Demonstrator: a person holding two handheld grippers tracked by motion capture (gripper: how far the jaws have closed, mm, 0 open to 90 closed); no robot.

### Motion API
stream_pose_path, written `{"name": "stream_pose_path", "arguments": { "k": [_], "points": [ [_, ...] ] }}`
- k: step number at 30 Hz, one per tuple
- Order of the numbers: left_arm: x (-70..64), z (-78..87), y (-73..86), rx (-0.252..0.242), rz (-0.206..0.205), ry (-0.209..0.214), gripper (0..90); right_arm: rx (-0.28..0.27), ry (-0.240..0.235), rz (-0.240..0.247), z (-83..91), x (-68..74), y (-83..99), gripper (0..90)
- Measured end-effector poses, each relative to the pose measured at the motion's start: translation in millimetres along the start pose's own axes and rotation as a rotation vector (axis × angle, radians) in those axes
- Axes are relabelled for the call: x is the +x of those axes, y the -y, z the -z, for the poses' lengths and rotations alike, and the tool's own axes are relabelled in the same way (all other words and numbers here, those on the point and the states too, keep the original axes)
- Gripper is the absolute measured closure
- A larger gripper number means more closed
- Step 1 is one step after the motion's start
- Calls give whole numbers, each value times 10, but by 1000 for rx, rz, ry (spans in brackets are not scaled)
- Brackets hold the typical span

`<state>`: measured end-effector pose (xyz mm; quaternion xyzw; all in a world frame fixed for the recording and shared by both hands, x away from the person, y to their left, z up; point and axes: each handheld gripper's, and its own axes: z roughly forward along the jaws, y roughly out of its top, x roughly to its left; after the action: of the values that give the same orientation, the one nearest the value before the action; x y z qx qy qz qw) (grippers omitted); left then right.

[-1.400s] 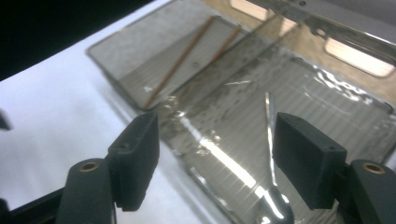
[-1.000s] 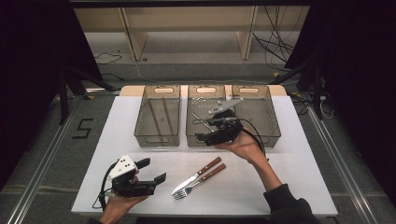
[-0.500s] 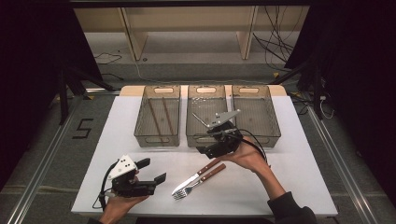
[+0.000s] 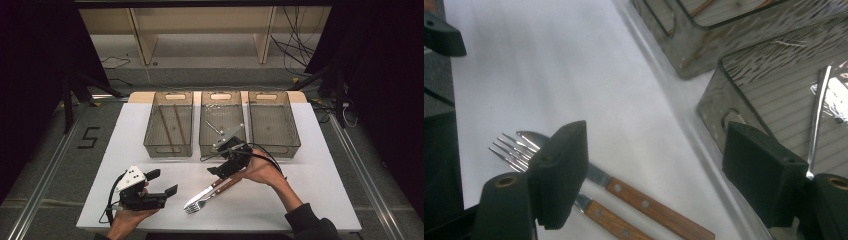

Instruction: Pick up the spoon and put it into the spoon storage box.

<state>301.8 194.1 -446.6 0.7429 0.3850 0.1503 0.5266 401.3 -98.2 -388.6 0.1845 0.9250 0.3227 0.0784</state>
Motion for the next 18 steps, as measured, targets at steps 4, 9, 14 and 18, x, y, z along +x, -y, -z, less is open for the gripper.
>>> {"name": "stream_pose_path", "arguments": {
  "k": [4,9,14,18],
  "points": [
    [-1,-4,0,1,0,-1,155,38,2,19,-62,4,2,272],
    [1,-4,-1,1,1,1,155,66,-4,35,-130,2,13,267],
    [0,-14,-2,2,-1,4,155,93,-12,57,-172,26,10,259],
    [-1,-13,-2,3,-2,5,155,135,-3,74,-227,54,17,246]
  ]
}}
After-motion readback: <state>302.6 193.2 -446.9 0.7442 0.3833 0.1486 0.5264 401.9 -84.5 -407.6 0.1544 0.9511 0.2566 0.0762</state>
